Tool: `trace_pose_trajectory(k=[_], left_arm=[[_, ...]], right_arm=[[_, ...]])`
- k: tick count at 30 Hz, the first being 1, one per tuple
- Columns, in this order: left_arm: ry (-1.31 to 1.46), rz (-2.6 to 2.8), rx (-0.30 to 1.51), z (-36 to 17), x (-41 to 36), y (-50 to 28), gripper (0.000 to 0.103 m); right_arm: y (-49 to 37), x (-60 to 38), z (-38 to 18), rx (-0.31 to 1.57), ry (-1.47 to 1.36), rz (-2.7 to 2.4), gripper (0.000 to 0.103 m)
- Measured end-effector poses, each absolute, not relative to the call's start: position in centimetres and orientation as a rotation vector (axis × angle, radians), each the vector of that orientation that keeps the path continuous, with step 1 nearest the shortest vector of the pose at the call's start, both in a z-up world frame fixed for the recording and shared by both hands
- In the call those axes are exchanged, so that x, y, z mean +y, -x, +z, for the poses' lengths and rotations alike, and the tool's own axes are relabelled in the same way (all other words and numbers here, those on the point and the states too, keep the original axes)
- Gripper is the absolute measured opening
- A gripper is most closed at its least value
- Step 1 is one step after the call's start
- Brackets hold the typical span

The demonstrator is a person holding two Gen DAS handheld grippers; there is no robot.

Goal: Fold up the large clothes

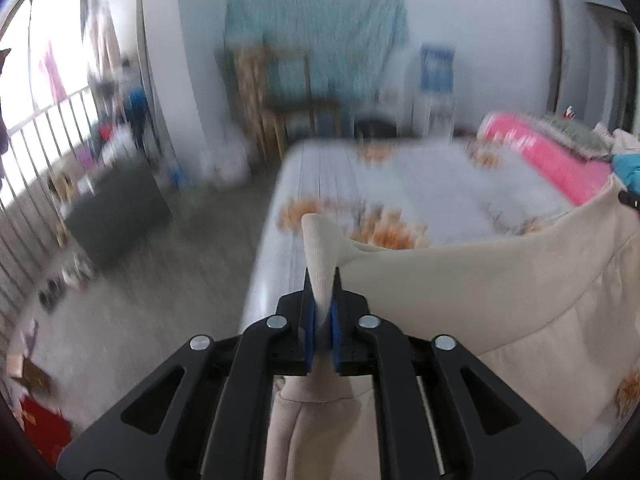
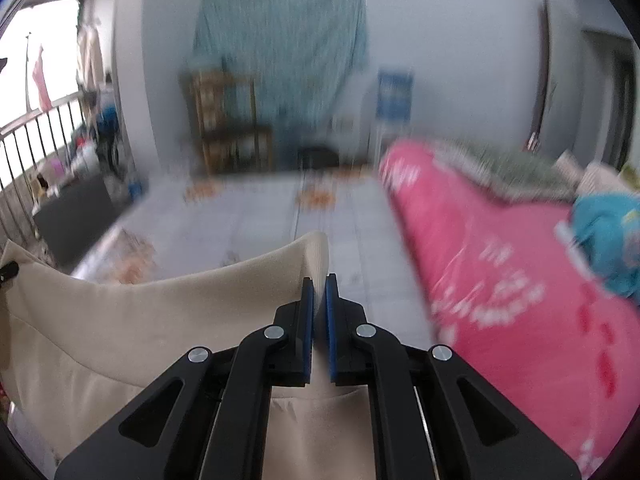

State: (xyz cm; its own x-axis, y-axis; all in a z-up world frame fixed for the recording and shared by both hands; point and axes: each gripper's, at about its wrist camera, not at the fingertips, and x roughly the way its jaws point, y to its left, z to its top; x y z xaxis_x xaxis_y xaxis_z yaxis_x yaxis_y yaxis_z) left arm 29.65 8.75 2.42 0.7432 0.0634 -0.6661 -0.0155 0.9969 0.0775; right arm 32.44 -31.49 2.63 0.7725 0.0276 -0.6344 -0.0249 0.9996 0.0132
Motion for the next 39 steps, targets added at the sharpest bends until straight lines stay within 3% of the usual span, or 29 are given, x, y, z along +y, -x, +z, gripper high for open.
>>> trace_pose_trajectory(k=[2,4,8,12,16,21,24,28,31,33,39], left_arm=[[-0.041,0.066,0.842,-0.6,9.7,-32.4,0.024],[-0.041,0.128,0.867,-2.0,10.5,-32.8,0.027],[-0.026,0.118,0.775,-0.4,11.4,-30.4,0.035],[-0.034,0.025,0.748,1.4,9.7,-27.1,0.035],[0.137,-0.159,0.855,0.6,9.3,-24.0,0.040],[0.149,-0.114,0.967,-3.9,9.5,-21.7,0.040],[0.192,-0.073,0.975,-5.6,11.1,-21.0,0.041],[0.188,-0.058,0.927,-3.9,11.6,-19.3,0.049],[0.161,-0.070,0.877,-2.7,10.8,-17.9,0.056],[0.134,-0.103,0.860,-2.4,9.3,-17.2,0.063],[-0.021,-0.093,0.926,-5.6,4.1,-16.8,0.085]], right_arm=[[-35.2,-31.8,0.0,0.776,-0.006,0.007,0.021],[-36.7,-32.4,-2.3,0.857,0.021,-0.037,0.023],[-34.2,-34.0,-1.5,0.808,0.003,-0.052,0.031],[-29.3,-34.0,0.5,0.781,-0.001,0.030,0.031],[-24.9,-33.0,0.6,0.833,0.001,0.132,0.031],[-20.2,-34.3,-2.8,0.920,-0.066,0.109,0.031],[-19.2,-36.5,-5.6,0.985,-0.165,0.070,0.022],[-17.6,-36.3,-2.6,0.911,-0.146,0.014,0.023],[-16.2,-35.0,-1.1,0.867,-0.119,0.016,0.028],[-15.5,-33.7,-1.0,0.856,-0.102,0.036,0.040],[-15.8,-31.1,-5.3,0.932,-0.051,0.010,0.057]])
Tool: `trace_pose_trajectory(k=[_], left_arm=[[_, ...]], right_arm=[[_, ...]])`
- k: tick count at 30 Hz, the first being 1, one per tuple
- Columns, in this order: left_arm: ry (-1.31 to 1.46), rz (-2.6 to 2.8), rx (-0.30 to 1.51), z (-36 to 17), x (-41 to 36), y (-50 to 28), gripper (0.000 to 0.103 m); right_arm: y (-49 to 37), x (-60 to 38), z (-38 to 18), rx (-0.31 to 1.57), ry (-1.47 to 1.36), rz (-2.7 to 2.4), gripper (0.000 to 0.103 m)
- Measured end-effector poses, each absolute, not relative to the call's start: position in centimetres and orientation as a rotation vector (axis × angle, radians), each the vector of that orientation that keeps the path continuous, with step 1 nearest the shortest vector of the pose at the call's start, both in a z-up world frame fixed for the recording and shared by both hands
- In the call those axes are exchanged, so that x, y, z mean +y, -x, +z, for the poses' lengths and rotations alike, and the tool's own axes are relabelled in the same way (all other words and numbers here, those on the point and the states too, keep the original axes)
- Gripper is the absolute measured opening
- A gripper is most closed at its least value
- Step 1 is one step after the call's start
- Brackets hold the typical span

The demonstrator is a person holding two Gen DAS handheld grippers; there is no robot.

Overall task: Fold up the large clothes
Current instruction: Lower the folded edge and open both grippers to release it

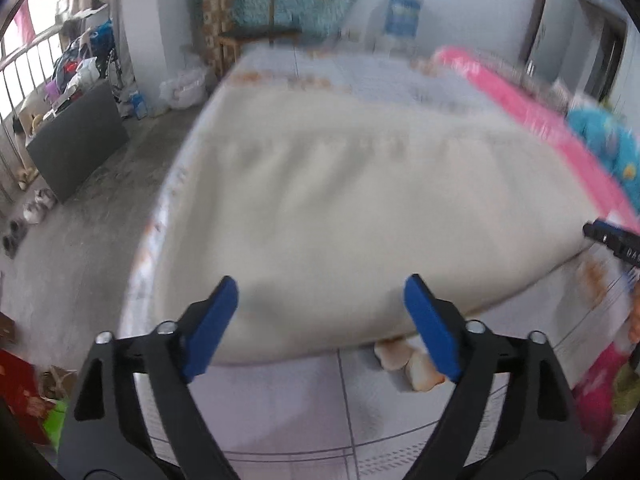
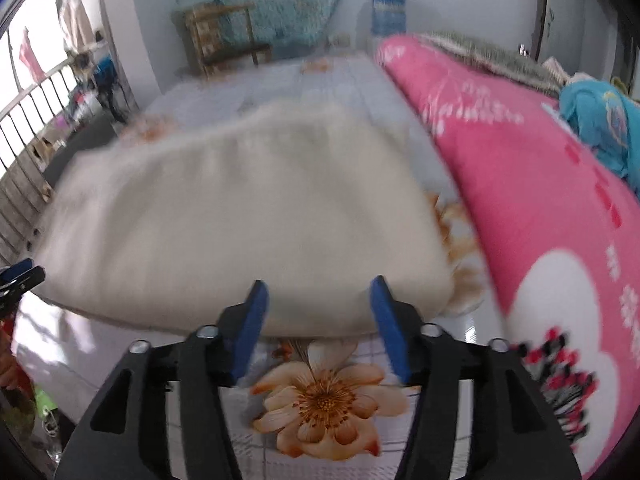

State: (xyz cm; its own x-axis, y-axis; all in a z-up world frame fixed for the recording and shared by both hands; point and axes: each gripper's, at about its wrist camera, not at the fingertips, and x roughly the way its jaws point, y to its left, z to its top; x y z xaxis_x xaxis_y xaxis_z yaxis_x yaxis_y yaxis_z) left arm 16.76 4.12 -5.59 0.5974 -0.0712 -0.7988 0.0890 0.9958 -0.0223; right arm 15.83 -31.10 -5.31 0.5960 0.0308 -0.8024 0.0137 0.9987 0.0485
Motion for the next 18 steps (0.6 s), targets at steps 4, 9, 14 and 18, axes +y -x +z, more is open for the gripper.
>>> trace_pose_trajectory(k=[4,9,14,18], left_arm=[[-0.077,-0.031,0.922,-5.7,3.2,-16.6,0.089],[-0.080,-0.042,0.865,-4.0,2.2,-15.0,0.089],[-0.106,-0.015,0.922,-6.0,0.6,-16.2,0.091],[-0.111,-0.001,0.924,-6.0,0.5,-16.3,0.092]], right_arm=[[-15.1,-28.8,-5.0,0.909,0.069,-0.056,0.057],[-13.3,-25.9,-2.3,0.794,0.060,0.035,0.067],[-14.5,-23.3,-5.0,0.854,0.066,0.111,0.076],[-14.2,-22.6,-6.5,0.887,0.066,0.093,0.079]])
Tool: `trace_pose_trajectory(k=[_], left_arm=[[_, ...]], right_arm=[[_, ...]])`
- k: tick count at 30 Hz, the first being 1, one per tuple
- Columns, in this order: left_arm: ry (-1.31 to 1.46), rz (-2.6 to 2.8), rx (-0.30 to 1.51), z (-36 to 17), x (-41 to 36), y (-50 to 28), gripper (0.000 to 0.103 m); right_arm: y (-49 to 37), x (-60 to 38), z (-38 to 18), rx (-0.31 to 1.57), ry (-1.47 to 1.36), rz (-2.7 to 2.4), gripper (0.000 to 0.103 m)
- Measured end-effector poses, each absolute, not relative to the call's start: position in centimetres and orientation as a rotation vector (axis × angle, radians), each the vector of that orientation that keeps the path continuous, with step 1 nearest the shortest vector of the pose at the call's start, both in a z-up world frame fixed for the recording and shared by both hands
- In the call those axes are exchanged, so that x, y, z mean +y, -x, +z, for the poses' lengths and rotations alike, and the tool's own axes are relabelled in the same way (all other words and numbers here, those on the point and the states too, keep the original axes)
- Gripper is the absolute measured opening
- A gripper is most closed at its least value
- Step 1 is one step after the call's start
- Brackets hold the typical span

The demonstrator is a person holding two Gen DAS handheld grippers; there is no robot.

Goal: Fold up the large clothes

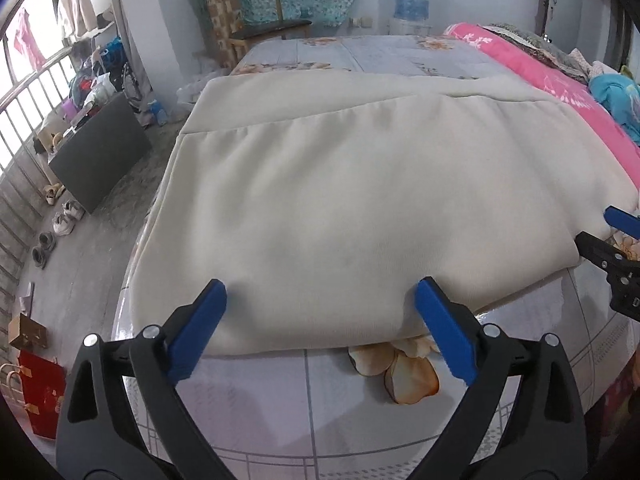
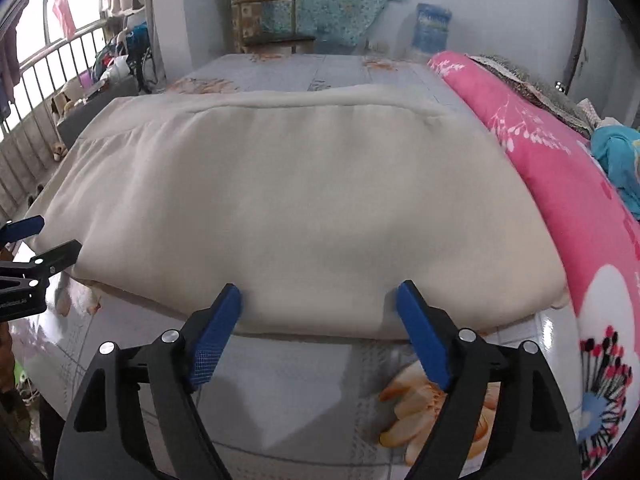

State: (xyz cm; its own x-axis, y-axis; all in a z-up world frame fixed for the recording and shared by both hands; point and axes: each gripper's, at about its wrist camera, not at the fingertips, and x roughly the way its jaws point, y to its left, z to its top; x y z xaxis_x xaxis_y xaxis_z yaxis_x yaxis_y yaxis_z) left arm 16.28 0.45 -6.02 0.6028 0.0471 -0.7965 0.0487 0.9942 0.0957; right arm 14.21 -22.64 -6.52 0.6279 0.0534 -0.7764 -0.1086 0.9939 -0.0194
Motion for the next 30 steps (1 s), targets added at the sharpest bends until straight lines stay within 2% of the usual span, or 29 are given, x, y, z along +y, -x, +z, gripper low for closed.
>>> trace_pose_trajectory(k=[4,11,21,30], left_arm=[[-0.108,0.010,0.899,-4.8,0.7,-15.2,0.092],[-0.027,-0.027,0.831,-2.2,0.8,-11.6,0.092],[-0.045,-0.067,0.780,0.9,-2.2,-8.4,0.093],[-0.102,0.120,0.751,1.8,-3.1,-7.2,0.093]], right_arm=[[-12.9,-22.9,-5.2,0.868,0.045,0.089,0.079],[-9.4,-23.7,-3.1,0.823,-0.022,0.082,0.091],[-6.5,-23.7,-0.7,0.767,-0.042,0.081,0.097],[-4.6,-23.7,1.4,0.701,-0.009,0.018,0.097]])
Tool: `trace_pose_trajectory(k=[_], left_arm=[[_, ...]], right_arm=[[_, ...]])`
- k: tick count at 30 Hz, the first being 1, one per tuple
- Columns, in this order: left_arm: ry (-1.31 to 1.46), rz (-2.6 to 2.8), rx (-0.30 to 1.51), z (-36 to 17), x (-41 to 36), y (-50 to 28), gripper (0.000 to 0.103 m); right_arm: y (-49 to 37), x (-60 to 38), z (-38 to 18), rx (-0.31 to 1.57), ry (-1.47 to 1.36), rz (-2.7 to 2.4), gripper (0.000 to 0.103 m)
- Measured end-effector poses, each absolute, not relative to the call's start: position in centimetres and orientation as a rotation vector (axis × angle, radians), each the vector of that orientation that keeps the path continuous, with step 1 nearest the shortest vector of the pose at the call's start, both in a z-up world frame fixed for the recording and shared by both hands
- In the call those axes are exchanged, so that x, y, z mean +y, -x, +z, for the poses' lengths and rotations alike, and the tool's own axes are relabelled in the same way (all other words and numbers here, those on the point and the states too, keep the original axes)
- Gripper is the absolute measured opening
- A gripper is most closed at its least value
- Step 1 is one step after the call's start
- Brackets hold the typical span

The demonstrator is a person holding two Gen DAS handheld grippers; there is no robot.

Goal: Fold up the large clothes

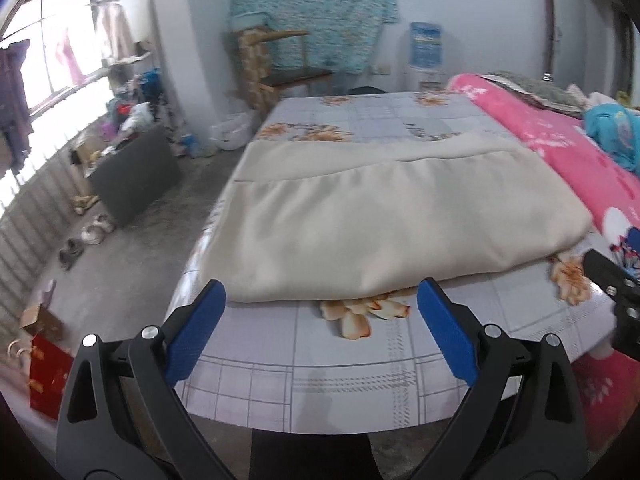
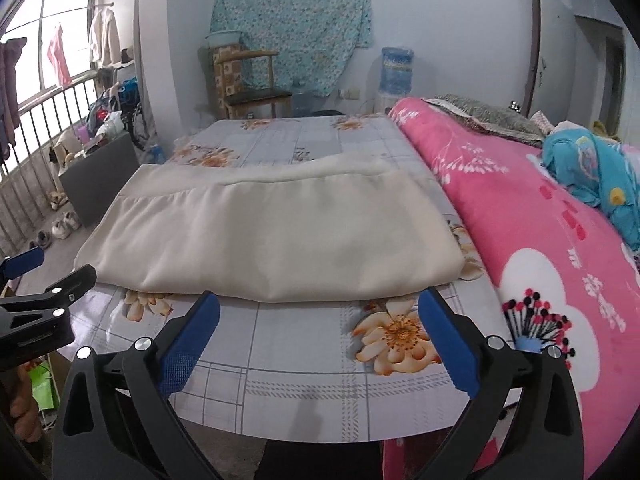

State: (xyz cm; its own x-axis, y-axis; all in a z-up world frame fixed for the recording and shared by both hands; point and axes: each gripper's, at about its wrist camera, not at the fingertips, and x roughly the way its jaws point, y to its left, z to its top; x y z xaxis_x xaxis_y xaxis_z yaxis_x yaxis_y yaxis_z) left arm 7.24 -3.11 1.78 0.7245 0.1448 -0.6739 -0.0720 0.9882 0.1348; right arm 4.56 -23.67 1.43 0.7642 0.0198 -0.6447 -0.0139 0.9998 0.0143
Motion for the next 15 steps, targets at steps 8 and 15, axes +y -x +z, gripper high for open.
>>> trace_pose_trajectory(k=[8,15], left_arm=[[-0.087,0.146,0.807,0.9,-3.3,-7.4,0.093],[-0.058,0.151,0.834,0.5,-3.5,-7.3,0.093]], right_arm=[[-4.0,-23.5,0.9,0.747,0.001,0.018,0.097],[-4.4,-23.4,0.2,0.797,0.013,-0.005,0.097]])
